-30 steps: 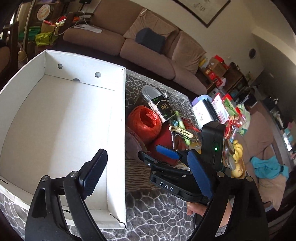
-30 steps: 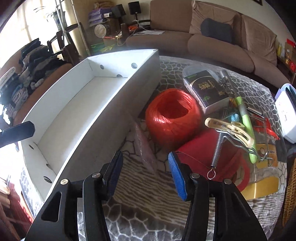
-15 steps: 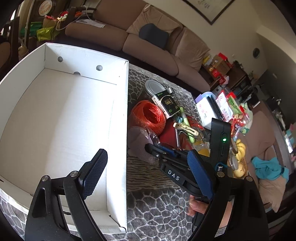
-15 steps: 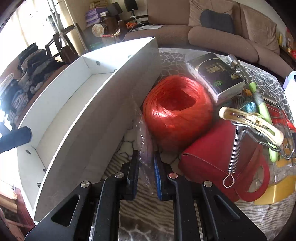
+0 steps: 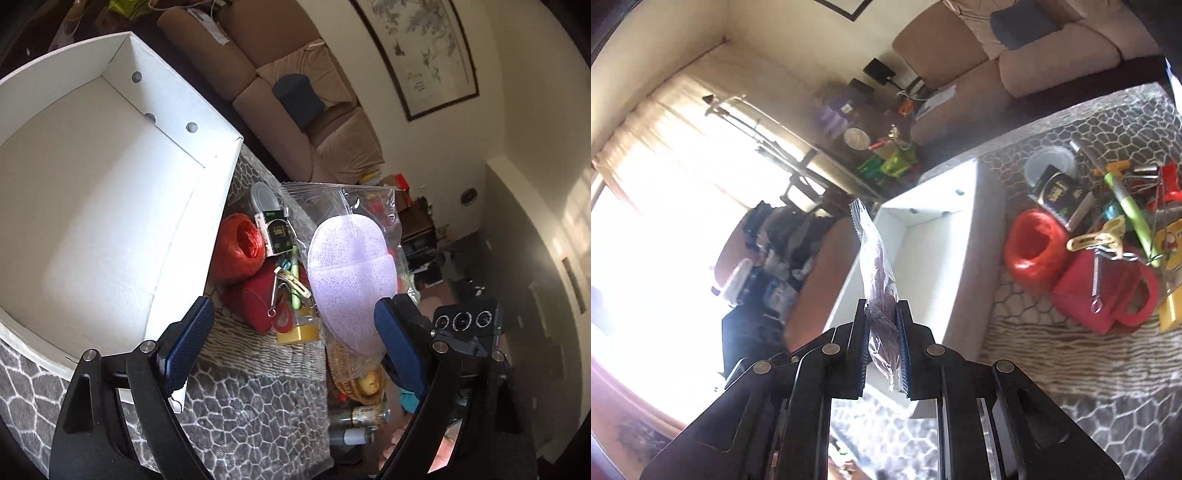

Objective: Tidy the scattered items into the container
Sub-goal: 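Carry the bagged sponge with the left gripper over the white box, then open the left gripper to drop the sponge into the box, withdraw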

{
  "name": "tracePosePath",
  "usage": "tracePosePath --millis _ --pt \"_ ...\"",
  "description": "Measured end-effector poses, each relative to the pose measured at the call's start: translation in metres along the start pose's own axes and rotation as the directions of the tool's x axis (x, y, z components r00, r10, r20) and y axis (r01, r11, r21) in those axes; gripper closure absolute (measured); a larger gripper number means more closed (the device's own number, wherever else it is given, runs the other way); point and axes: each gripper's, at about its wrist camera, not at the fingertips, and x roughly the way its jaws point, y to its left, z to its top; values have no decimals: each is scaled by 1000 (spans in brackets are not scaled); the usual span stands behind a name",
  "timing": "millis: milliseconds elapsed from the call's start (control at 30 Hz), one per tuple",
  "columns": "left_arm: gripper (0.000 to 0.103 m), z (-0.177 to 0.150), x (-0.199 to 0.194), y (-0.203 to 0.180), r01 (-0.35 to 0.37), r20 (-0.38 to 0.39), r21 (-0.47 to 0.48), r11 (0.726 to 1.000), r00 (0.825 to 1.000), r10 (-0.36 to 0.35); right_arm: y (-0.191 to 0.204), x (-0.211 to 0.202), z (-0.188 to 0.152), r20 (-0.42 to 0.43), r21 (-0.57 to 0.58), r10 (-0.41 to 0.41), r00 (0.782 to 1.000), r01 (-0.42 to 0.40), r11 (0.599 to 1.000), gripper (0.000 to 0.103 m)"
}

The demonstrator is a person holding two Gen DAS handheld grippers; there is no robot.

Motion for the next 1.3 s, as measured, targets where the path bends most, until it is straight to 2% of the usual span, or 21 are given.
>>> tracePosePath --millis 67,100,133,200,267,300,333,400,533,767,833,867,933,1000,1133,1300 --pt "20 4 -15 -3 56 28 1 998 998 -56 16 6 -2 -10 32 67 998 -67 997 90" --pt "31 7 -23 -4 75 40 7 997 996 -75 21 11 -5 -18 45 92 996 -91 995 90" --pt "48 9 -31 -6 82 52 16 996 995 -83 27 16 -9 -24 55 109 994 -107 993 90" --pt "65 15 -44 -8 63 67 38 997 996 -66 36 28 -15 -41 65 134 990 -131 989 89" --pt "69 23 -56 -4 43 84 43 998 995 -47 43 41 -20 -53 77 156 986 -151 985 89" --pt "77 27 -62 1 31 95 36 999 995 -35 44 46 -21 -53 88 172 984 -167 982 88" --pt "79 32 -67 6 22 102 25 999 994 -25 47 51 -23 -55 97 182 982 -177 980 88" --pt "80 41 -76 17 12 111 8 1000 994 -13 52 64 -25 -69 92 177 982 -171 981 87" --pt "80 59 -85 35 -54 128 15 998 990 51 56 96 -27 -100 95 175 979 -166 982 87" --pt "82 100 -73 75 -184 102 11 983 978 182 49 165 -17 -167 101 126 978 -110 989 86" --pt "82 112 -68 86 -210 92 10 978 974 209 42 187 -13 -187 107 103 977 -83 991 83" --pt "82 115 -64 93 -231 86 10 973 970 229 37 197 -11 -201 109 88 976 -67 992 80" --pt "82 126 -54 104 -275 65 17 961 960 273 29 217 -8 -229 85 22 973 -2 996 65" --pt "82 132 -41 116 -333 33 22 943 943 332 20 233 -9 -264 48 -68 962 83 995 53" --pt "82 126 -27 136 -396 -5 23 918 918 396 8 245 -14 -289 -8 -141 947 145 989 53" --pt "82 120 -22 139 -399 -6 24 917 917 399 2 246 -21 -317 -80 -217 923 202 976 53"
